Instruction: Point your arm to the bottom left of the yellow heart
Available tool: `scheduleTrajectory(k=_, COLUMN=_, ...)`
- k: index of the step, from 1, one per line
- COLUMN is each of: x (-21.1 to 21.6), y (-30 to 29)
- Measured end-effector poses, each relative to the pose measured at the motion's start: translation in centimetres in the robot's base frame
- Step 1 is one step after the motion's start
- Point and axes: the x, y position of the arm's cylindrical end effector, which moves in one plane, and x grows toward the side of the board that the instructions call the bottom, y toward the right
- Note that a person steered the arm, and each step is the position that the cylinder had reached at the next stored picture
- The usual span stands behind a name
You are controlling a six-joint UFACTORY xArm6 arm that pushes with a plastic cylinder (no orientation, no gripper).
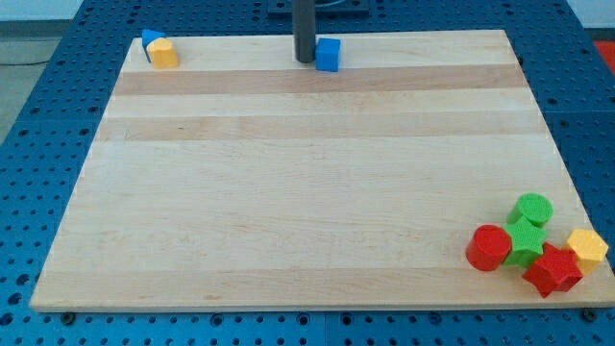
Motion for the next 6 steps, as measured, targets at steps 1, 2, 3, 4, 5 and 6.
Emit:
scheduleTrajectory(k=1, x=0.4, y=1.8)
scheduleTrajectory(k=2, x=1.1, y=0.1)
scheduleTrajectory(k=3, x=3.6, y=-6.5)
scheduleTrajectory(k=4, x=3.7, y=-16.4)
scheduleTrajectory(k=5, x=3.7, y=-24.9)
scheduleTrajectory(k=6, x=3.5, y=-29.7)
